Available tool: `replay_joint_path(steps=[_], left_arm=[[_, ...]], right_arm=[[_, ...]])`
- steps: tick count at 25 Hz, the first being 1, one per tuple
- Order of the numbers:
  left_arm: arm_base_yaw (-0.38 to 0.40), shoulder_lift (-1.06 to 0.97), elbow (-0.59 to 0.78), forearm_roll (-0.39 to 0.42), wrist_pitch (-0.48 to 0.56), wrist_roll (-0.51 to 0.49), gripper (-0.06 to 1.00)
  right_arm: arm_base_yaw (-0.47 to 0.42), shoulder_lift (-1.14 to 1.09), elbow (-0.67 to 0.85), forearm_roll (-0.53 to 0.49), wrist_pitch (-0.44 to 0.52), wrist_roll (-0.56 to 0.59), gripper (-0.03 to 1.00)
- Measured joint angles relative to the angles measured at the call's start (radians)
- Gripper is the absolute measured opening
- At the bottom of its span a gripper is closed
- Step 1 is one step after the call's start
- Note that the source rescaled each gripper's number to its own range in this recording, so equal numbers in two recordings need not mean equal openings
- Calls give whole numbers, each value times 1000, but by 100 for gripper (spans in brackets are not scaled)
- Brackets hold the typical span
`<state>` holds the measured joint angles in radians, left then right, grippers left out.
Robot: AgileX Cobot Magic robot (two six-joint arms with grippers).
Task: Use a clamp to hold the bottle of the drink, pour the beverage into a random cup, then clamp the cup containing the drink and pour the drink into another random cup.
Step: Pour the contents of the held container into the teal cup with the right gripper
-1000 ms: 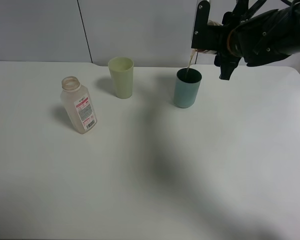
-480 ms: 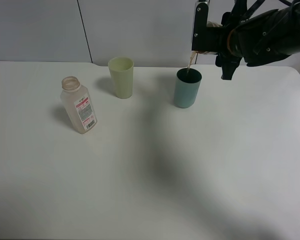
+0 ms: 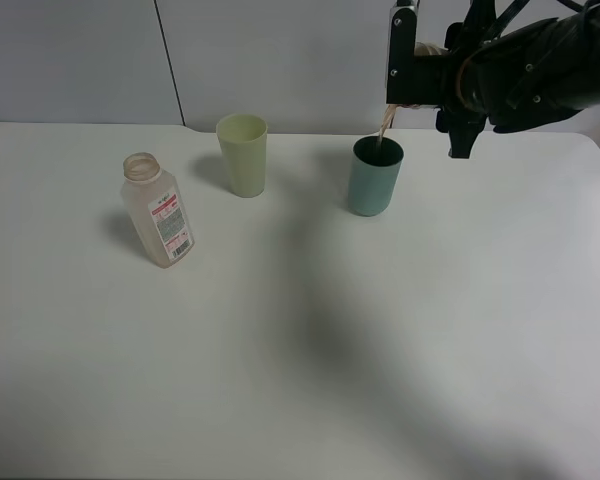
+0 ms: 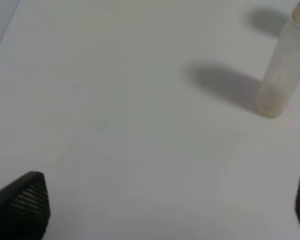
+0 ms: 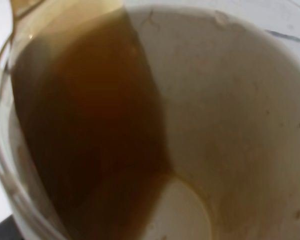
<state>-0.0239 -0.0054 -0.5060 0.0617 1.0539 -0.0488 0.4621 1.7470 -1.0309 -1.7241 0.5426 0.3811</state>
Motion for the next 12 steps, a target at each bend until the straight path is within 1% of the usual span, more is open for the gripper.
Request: replay_joint_path(steps=[7,12], left_arm=[[0,0,0,0,0,0,100],[0,0,0,0,0,0,100]], right_arm=[[0,0,0,0,0,-7,1],[0,0,0,0,0,-52,1]])
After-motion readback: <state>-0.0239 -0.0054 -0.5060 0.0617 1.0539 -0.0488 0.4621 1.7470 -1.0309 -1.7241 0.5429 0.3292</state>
